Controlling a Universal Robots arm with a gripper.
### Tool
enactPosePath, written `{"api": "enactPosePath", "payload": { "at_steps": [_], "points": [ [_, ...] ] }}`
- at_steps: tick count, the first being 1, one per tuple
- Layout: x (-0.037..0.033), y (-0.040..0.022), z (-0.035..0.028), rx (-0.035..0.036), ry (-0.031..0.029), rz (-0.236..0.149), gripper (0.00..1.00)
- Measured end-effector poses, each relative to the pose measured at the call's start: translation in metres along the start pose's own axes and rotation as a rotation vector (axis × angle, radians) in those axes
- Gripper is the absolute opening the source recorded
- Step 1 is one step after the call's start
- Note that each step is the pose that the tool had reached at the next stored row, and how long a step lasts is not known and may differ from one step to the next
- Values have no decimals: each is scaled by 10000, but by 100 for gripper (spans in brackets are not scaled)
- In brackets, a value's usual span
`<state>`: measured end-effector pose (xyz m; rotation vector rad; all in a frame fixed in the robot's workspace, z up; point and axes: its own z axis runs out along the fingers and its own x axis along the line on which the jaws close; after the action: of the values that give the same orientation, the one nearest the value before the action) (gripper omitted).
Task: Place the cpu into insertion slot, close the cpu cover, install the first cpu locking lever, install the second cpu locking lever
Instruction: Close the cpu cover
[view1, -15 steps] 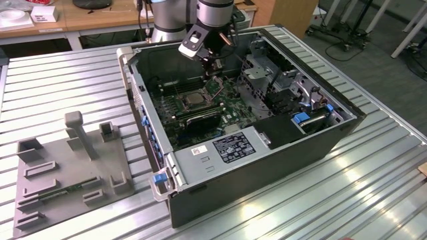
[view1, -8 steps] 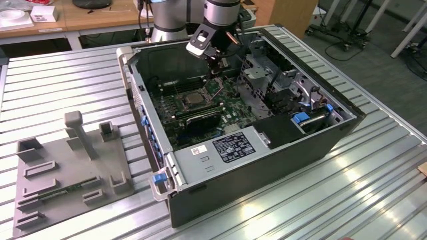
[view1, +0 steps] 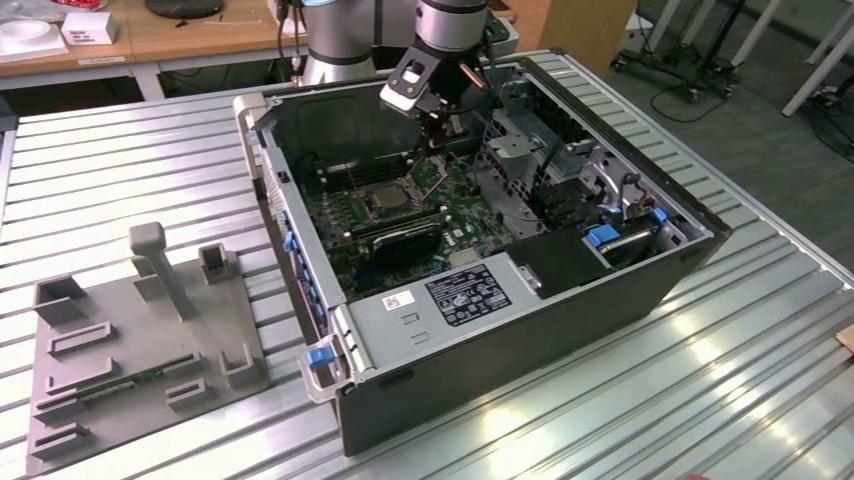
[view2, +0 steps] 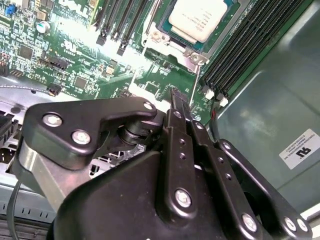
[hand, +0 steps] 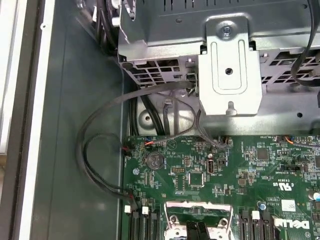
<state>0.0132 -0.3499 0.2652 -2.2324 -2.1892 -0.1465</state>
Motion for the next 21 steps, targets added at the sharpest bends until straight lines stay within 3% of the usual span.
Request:
{"api": "enactPosePath", "payload": {
  "at_steps": [3,16,21],
  "points": [
    [1,40,3,0,1,2,11],
    [5,314,23,1,1,0,11],
    [5,350,43,1,-1,1,11]
  ]
}}
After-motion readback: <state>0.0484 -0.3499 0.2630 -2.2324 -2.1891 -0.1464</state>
